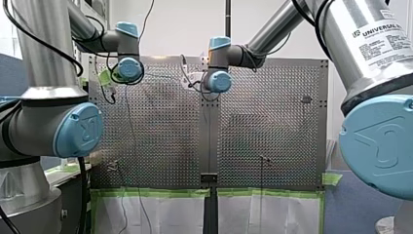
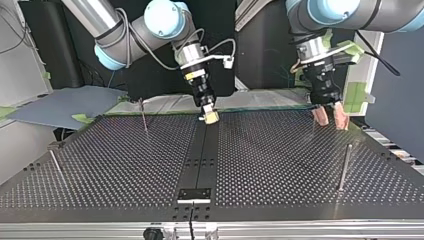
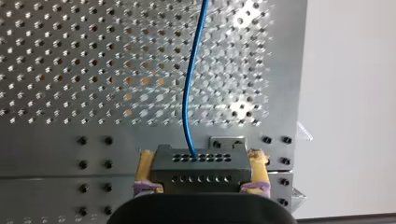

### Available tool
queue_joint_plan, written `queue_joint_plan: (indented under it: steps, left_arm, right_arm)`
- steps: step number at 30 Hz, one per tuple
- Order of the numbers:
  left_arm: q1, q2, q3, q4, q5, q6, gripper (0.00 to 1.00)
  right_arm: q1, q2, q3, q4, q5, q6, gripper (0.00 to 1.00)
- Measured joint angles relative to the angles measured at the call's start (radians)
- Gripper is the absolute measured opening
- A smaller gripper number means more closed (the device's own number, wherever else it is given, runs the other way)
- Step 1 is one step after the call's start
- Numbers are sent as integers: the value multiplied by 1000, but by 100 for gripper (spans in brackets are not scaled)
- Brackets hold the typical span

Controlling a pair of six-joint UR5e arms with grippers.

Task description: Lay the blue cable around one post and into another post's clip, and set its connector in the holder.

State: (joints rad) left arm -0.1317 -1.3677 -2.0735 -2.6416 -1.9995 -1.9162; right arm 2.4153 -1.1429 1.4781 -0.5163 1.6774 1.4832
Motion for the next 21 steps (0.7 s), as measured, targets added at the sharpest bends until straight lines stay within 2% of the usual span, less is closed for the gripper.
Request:
queue_joint_plan:
  steps: [9, 21]
  left_arm:
    - [91, 6, 73, -33, 5, -10, 100]
    - [213, 5, 118, -24, 95, -36, 100]
  right_arm:
    - [13, 9, -53, 15, -1, 0, 0]
    - [25, 53, -112, 50, -1, -6, 0]
